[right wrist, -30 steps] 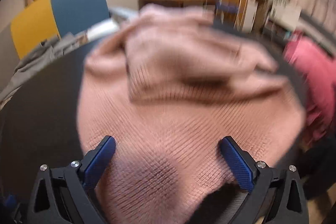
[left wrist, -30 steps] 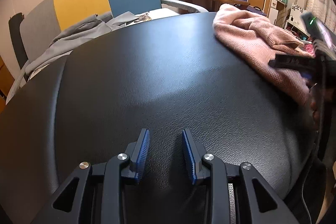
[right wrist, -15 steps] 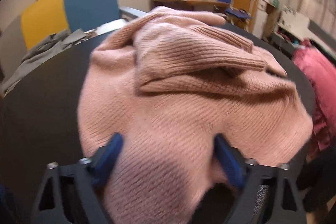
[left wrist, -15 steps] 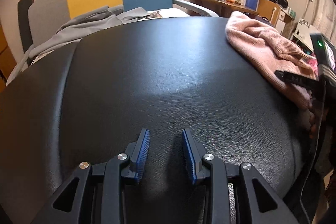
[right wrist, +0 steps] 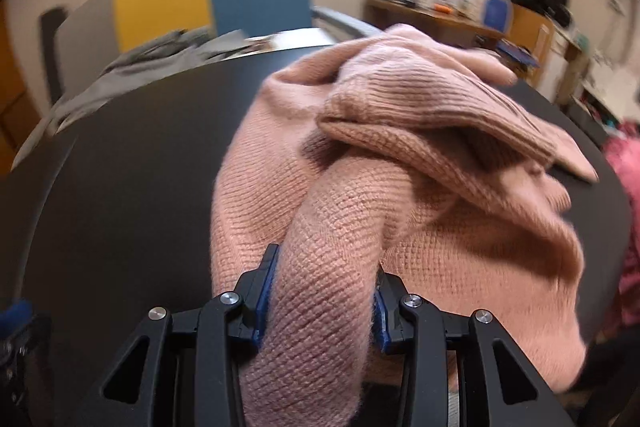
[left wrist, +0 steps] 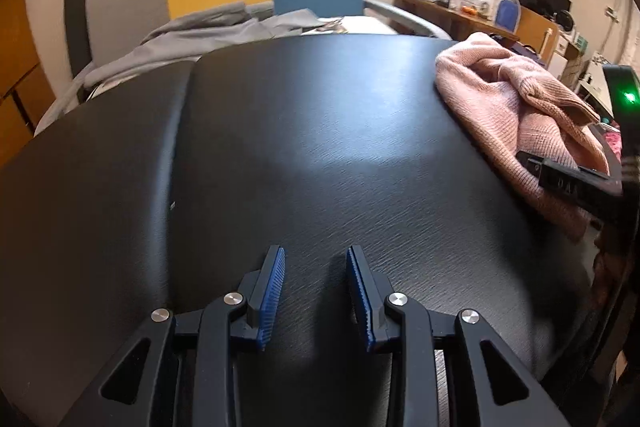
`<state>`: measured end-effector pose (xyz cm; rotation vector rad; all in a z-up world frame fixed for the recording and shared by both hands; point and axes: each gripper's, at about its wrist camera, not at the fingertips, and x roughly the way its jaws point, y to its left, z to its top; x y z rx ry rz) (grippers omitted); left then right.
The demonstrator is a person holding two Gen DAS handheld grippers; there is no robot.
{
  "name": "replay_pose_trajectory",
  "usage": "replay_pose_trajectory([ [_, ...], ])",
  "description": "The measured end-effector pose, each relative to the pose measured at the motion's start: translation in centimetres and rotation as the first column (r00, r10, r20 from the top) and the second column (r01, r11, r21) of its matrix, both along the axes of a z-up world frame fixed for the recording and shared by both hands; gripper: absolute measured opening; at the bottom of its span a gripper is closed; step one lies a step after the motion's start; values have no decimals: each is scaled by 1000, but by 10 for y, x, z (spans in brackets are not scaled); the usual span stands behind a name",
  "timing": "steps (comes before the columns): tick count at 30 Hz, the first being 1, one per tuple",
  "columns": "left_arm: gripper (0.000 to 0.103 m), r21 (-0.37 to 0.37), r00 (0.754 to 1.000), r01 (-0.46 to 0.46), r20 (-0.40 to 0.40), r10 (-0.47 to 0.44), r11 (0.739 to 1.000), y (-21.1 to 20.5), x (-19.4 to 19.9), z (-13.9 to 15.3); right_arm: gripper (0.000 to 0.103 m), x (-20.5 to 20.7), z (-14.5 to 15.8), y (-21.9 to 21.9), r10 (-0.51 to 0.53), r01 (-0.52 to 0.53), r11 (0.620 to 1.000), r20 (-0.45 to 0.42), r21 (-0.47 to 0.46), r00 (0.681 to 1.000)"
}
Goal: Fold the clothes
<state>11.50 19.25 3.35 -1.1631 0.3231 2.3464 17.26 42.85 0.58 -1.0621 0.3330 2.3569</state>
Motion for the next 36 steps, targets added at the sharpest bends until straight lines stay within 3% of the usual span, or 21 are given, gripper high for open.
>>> replay_pose_trajectory([
  [10,32,6,996,-88,-3,88,996,-38,-6,6,40,-14,-7,-95,204,-205,979,-47,-8,978],
  [13,32,28,995,-102,-9,103,994,-47,-17,17,39,-13,-6,-112,256,-260,964,-75,-55,964],
  [17,32,78,994,-83,-63,88,994,-58,-36,44,36,2,-2,-109,229,-262,941,-170,-214,959],
  [19,32,84,994,-68,-81,75,994,-58,-45,56,35,11,1,-109,229,-273,928,-193,-251,954],
  [23,32,64,998,-18,-55,22,998,-39,-72,68,35,34,-1,-103,229,-271,927,-180,-259,957],
  [29,33,33,994,98,47,-100,995,10,-103,67,35,51,-3,-62,117,-166,943,-180,-288,977],
  [34,33,-65,980,197,22,-196,978,51,-110,70,36,62,-7,-43,80,-133,948,-187,-290,979],
  [36,33,-49,976,215,36,-213,975,61,-121,76,36,65,-8,-43,91,-146,949,-201,-279,975],
])
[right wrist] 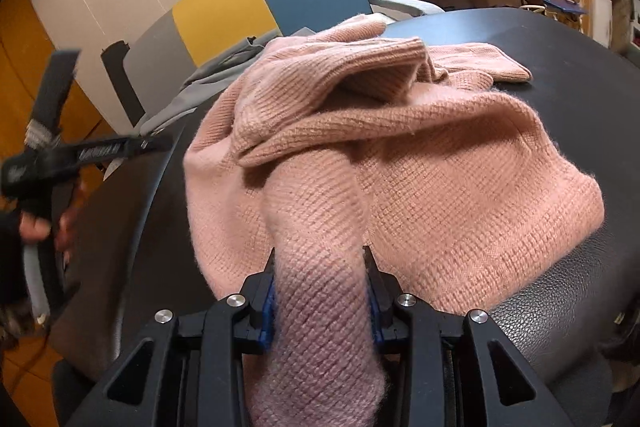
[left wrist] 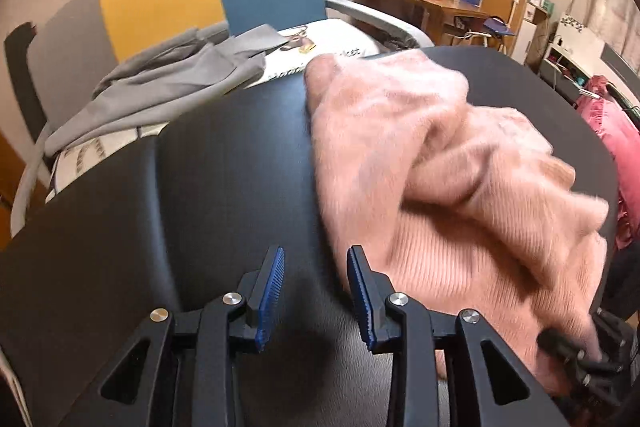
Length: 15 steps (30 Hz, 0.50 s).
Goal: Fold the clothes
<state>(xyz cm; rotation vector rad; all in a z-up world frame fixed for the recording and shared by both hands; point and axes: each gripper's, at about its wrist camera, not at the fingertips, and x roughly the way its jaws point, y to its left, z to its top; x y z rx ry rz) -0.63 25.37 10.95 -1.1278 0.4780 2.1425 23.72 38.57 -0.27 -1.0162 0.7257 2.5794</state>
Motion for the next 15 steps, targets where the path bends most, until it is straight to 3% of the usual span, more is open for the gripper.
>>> replay_pose_trajectory([
  [8,40,27,992,93,85,-95,995,47,-32,0,36,7,-7,2,13,-11,1000,-63,22,998],
  [11,43,57,966,159,195,-167,986,70,-38,-7,36,9,-9,0,18,-16,999,-79,33,997],
  [13,52,41,962,177,206,-182,983,84,-41,-13,36,10,-11,0,18,-15,999,-80,29,997],
  [15,53,5,962,190,200,-187,982,97,-43,-20,36,10,-11,1,20,-17,1000,-83,26,996],
])
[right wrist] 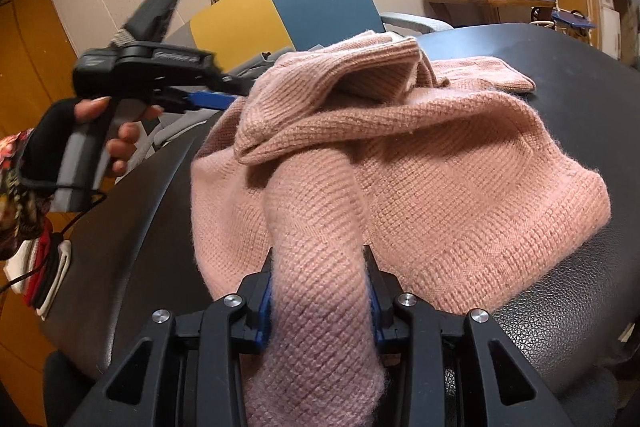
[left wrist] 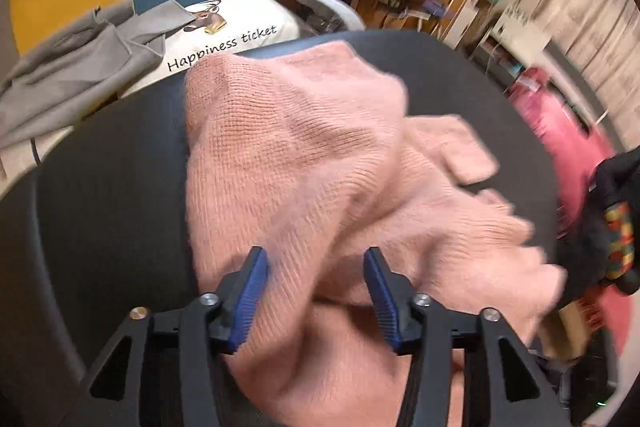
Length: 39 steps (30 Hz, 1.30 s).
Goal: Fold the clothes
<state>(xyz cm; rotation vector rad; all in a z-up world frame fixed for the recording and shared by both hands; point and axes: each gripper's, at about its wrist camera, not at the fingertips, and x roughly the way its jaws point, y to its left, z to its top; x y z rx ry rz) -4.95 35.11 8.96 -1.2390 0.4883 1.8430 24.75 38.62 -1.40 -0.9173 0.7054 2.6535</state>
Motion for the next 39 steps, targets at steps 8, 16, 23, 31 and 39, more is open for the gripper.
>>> replay_pose_trajectory([
  [8,44,-27,989,-127,-74,125,992,5,-5,-36,37,-1,-4,-2,-7,7,1000,1,21,1000],
  [16,9,192,983,-122,-112,145,974,-54,20,5,37,8,-4,-4,-74,74,997,-14,18,997],
  [23,9,442,971,-191,-46,235,876,-155,54,49,38,0,13,3,-120,120,992,-13,21,993],
  [31,9,519,927,-337,38,373,785,-279,115,31,31,-37,51,-12,-66,72,993,-61,91,996],
  [39,10,421,905,-406,63,420,811,-351,175,-21,57,-77,36,-61,109,-111,993,-54,-36,993],
])
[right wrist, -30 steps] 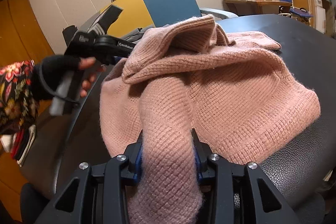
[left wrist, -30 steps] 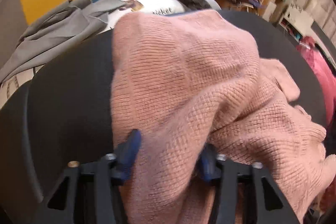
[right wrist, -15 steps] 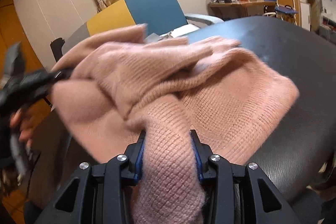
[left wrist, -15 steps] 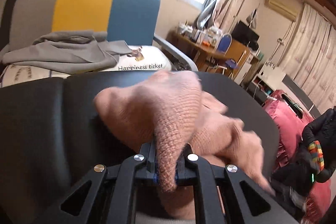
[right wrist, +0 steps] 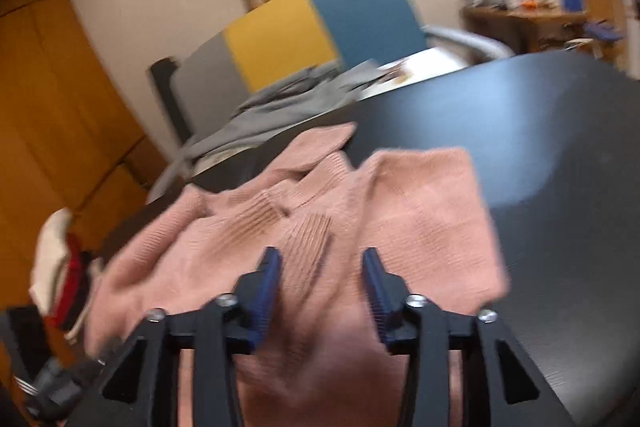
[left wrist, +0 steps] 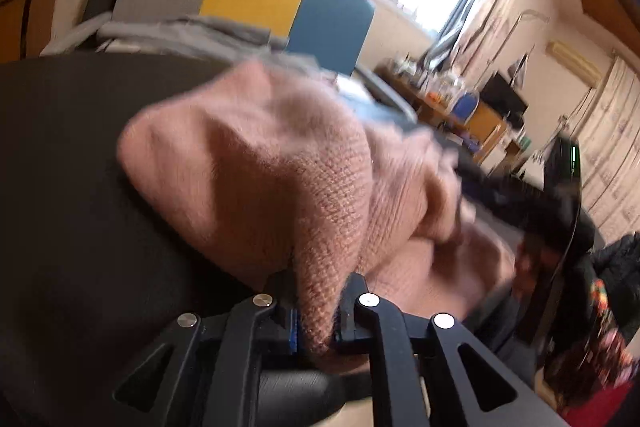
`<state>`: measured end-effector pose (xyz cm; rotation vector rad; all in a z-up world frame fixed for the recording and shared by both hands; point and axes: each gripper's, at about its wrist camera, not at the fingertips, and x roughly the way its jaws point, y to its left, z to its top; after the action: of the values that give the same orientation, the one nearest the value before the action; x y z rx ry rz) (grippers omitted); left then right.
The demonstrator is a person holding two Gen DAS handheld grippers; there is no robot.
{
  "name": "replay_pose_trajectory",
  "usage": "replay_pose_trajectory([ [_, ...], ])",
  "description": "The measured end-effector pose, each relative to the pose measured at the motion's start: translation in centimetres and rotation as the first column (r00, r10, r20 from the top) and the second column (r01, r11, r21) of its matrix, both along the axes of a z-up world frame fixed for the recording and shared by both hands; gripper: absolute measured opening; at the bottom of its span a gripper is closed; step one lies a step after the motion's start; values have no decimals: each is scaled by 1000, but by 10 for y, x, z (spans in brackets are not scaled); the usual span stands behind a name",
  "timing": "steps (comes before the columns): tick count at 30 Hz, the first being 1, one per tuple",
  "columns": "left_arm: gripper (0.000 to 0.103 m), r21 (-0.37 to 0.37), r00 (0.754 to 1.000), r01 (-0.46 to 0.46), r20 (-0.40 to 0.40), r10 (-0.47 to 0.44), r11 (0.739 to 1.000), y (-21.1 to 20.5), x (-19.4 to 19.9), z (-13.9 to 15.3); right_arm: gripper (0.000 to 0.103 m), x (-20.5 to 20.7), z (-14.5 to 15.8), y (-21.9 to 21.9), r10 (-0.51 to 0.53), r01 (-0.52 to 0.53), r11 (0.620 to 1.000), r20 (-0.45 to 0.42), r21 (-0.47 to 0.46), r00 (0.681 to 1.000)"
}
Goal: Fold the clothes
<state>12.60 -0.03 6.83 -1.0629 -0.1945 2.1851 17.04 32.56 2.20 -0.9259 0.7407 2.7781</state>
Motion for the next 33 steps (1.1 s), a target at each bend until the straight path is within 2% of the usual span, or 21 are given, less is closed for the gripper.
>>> replay_pose_trajectory([
  [3,12,28,999,-13,37,12,1000,-16,6,-15,60,-23,-26,-21,61,-62,998,89,6,994],
  [7,18,121,999,-12,39,8,993,-31,6,-14,66,-31,-41,-22,50,-50,999,69,-11,996],
  [10,24,208,999,-2,-34,9,978,-41,7,1,71,-29,-44,-26,57,-59,997,49,44,997],
  [13,30,231,992,17,-125,13,973,-42,3,19,73,-23,-50,-29,62,-62,995,9,75,998],
  [16,31,132,984,46,-176,-22,990,-21,-16,28,73,-24,-51,-29,59,-59,994,1,87,998],
  [17,31,94,985,51,-168,-35,994,-13,-24,26,74,-25,-51,-29,60,-60,994,2,86,998],
  [22,35,0,993,95,-67,-95,995,23,-55,3,74,-31,-51,-25,62,-62,996,4,69,998],
  [25,35,-139,995,78,-49,-85,987,44,-67,-19,76,-29,-51,-24,68,-68,996,3,50,998],
  [26,34,-169,994,75,-60,-86,983,47,-67,-23,76,-28,-51,-23,70,-70,997,5,41,998],
  [28,20,-201,992,80,-84,-99,976,46,-62,-21,76,-21,-46,-19,54,-54,998,5,12,999],
  [30,16,-176,992,78,-83,-94,981,38,-59,-14,75,-7,-39,-15,33,-34,999,-34,-25,999],
  [31,16,-153,993,76,-79,-89,985,33,-58,-10,71,2,-35,-13,22,-25,999,-62,-45,998],
  [32,16,-119,994,72,-79,-82,990,26,-56,-5,61,9,-31,-13,19,-23,998,-84,-50,996],
  [33,16,-73,994,66,-82,-72,995,17,-53,1,59,13,-27,-15,28,-31,999,-92,-34,995],
])
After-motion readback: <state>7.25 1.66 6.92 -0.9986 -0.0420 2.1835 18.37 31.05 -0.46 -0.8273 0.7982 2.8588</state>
